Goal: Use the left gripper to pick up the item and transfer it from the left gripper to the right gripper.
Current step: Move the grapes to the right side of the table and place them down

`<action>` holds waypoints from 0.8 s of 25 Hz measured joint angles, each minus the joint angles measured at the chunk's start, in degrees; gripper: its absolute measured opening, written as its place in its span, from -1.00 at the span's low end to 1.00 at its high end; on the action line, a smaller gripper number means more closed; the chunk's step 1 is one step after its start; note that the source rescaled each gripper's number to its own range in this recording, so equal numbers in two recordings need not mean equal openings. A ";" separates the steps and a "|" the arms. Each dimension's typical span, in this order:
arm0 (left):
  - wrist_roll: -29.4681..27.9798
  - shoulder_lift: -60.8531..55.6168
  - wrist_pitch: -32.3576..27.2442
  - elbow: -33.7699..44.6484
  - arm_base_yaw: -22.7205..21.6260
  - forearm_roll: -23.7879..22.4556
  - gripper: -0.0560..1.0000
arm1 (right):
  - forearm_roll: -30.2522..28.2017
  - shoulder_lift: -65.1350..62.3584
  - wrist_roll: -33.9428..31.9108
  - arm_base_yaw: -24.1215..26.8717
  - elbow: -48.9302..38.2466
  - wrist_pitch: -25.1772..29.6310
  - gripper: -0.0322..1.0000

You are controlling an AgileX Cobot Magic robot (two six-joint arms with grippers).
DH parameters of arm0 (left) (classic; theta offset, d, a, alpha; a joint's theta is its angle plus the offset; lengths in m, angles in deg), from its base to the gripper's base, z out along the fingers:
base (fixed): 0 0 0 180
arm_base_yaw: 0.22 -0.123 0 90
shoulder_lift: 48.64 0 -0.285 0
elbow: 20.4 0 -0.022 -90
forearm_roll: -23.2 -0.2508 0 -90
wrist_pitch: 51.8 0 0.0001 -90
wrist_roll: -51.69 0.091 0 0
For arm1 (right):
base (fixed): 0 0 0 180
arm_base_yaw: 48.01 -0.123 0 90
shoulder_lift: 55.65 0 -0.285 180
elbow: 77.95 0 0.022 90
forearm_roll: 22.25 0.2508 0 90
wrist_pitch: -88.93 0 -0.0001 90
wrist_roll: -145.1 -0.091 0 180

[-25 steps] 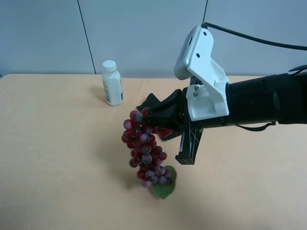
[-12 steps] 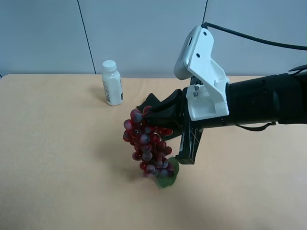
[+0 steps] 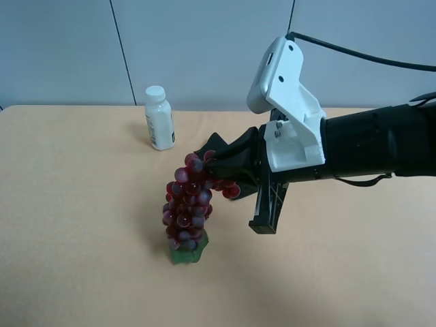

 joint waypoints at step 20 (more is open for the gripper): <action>-0.19 0.00 0.18 0.00 -19.95 0.32 0.99 | 0.00 -0.88 -9.64 0.00 0.00 -3.50 -0.93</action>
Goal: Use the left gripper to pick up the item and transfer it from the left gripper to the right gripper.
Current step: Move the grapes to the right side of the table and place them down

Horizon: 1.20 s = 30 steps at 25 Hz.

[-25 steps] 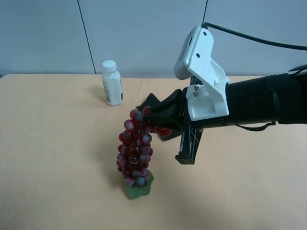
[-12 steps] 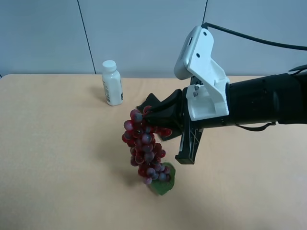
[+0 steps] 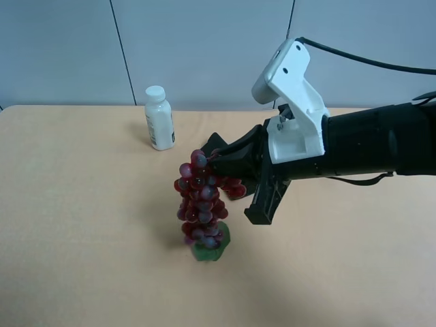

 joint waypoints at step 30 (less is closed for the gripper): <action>-0.06 0.00 0.06 0.00 -37.13 0.04 0.99 | -78.51 -5.79 -94.00 7.19 23.16 11.32 -0.94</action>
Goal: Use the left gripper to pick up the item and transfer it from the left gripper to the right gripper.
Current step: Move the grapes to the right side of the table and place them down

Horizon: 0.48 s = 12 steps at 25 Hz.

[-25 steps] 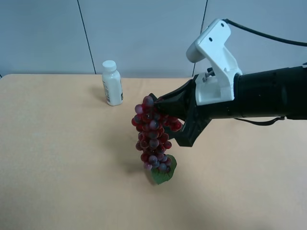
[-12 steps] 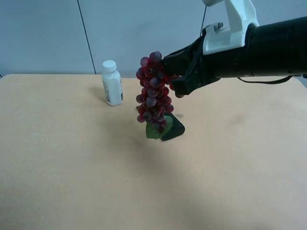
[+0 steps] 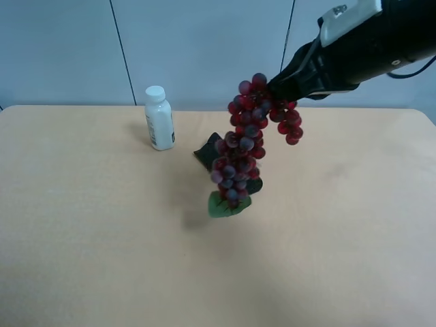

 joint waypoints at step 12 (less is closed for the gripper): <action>0.00 0.00 0.11 0.00 0.00 0.00 0.99 | -7.09 1.27 -8.61 11.32 5.64 11.32 -0.94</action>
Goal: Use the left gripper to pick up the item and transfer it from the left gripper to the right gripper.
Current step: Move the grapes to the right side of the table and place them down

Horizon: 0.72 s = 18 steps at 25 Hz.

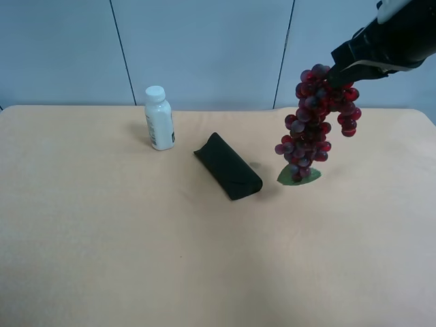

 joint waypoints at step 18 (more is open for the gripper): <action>-0.08 0.00 0.11 0.00 0.00 0.00 1.00 | -9.15 6.49 -6.60 0.41 0.12 5.54 -0.94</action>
